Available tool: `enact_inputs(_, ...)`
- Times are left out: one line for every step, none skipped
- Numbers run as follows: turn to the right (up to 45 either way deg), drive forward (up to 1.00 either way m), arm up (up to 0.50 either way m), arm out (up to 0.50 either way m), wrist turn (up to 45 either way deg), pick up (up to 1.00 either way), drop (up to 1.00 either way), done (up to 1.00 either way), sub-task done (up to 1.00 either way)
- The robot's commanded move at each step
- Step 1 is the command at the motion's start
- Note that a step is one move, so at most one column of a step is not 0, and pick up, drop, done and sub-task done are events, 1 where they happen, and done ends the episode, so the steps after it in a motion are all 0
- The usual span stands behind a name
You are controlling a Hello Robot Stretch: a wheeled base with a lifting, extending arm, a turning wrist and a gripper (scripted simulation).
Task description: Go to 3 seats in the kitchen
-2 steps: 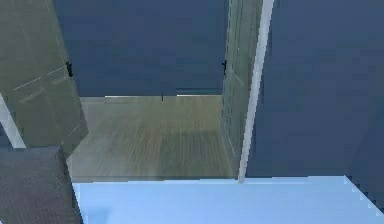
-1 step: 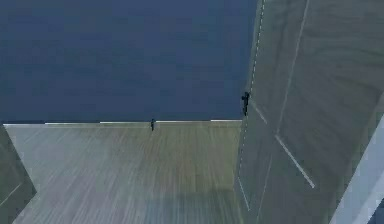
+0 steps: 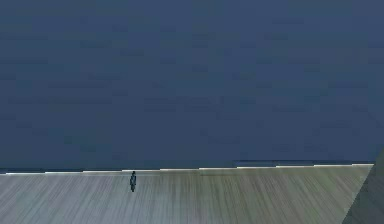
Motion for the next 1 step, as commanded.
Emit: enact_inputs(3.0,0.00,0.00,0.00,0.0,0.00,0.00,0.00,0.00)
